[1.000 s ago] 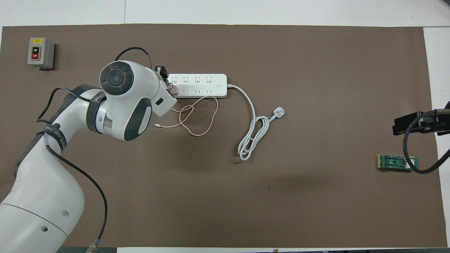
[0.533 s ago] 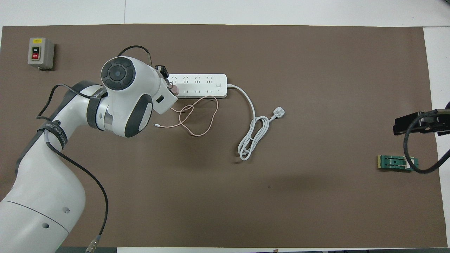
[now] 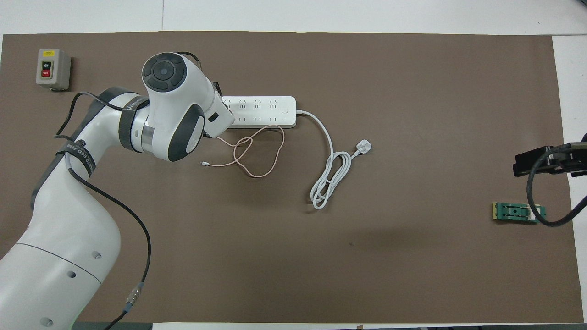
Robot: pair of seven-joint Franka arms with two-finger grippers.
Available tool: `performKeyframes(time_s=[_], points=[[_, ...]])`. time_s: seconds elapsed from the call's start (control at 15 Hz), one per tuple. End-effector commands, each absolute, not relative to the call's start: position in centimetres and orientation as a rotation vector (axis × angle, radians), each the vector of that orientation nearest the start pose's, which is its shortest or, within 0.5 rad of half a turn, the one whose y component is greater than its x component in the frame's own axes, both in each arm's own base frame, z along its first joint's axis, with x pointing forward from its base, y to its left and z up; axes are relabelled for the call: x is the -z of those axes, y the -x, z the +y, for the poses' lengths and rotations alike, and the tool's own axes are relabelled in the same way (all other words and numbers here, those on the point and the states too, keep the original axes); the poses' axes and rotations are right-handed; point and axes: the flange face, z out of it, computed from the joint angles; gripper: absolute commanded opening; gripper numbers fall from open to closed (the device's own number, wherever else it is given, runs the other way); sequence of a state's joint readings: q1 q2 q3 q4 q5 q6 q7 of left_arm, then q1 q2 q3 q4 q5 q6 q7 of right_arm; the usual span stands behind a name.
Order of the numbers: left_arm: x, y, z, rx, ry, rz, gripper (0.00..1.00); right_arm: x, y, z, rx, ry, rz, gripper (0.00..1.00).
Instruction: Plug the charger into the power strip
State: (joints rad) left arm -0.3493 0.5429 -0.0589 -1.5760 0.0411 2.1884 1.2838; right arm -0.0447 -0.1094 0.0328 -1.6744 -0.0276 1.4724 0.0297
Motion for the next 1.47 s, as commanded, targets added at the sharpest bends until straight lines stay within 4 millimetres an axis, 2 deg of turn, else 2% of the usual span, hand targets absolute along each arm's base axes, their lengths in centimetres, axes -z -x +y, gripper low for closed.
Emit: performKeyframes(time_s=[0.0,0.2,0.33,0.8,0.93,1.07,1.13,1.2,1.4], points=[[-30.1,-64.9,-27.5,0.044,2.023,2.356,0.00,-62.7,-50.6,-1.0,-0.143,3.166,0.068,1.00],[-29.8,-64.8,-27.4,0.046,2.024,2.355,0.05,-62.7,-50.6,-1.0,-0.143,3.166,0.071,1.00],[-30.1,-65.0,-27.3,0.056,2.029,2.349,0.20,-62.7,-50.6,-1.0,-0.141,3.166,0.071,1.00],[-30.8,-65.2,-27.1,0.054,2.059,2.347,0.38,-62.7,-50.6,-1.0,-0.143,3.166,0.073,1.00],[-31.2,-65.5,-26.6,0.066,2.071,2.335,0.62,-62.6,-50.6,-1.1,-0.146,3.165,0.075,1.00],[-32.9,-66.3,-26.1,0.113,2.120,2.314,0.64,-62.6,-50.6,-1.0,-0.143,3.166,0.071,1.00],[-33.0,-66.2,-26.1,0.094,2.134,2.316,0.67,-62.7,-50.6,-1.0,-0.139,3.167,0.071,1.00],[-33.3,-66.3,-26.0,0.097,2.141,2.315,1.00,-62.7,-50.6,-1.0,-0.139,3.167,0.068,1.00],[-35.6,-65.9,-26.3,0.170,2.241,2.300,1.00,-62.7,-50.7,-1.2,-0.132,3.181,0.069,1.00]])
